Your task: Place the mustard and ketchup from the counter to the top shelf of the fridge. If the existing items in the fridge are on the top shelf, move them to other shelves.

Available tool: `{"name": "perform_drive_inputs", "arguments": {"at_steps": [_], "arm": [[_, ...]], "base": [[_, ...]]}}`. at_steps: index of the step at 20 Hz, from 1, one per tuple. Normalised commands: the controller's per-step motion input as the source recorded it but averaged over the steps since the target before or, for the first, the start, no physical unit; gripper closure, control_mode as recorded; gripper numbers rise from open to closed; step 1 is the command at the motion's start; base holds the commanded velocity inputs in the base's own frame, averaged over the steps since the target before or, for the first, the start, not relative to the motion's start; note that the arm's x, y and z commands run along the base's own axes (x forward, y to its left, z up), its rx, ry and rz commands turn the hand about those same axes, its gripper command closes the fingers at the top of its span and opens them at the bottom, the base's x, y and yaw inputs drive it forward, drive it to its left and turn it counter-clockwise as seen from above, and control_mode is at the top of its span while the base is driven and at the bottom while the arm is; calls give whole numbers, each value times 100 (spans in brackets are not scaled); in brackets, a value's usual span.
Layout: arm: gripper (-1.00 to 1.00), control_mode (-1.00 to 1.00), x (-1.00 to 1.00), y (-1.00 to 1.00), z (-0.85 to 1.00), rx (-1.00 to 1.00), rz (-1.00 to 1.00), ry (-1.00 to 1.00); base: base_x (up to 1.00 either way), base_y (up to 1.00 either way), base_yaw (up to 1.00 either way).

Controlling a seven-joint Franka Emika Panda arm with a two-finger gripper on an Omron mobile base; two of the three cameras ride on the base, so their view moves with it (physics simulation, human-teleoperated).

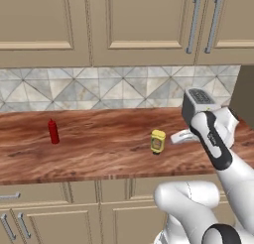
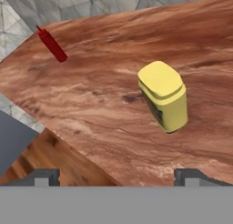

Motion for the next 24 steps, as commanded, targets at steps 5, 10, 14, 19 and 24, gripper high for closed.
{"name": "perform_drive_inputs", "arguments": {"at_steps": [5,10,14,19,24], "arm": [[-100,-100,8,3,0,0,0,0],[-100,-100,9,4,0,0,0,0],[-100,-100,15,11,-1,0,0,0],[-100,-100,19,11,-2,0,0,0],[-100,-100,12,0,-16,0,0,0]], "base": [[0,0,0],[0,0,0],[0,0,0],[0,0,0],[0,0,0]]}}
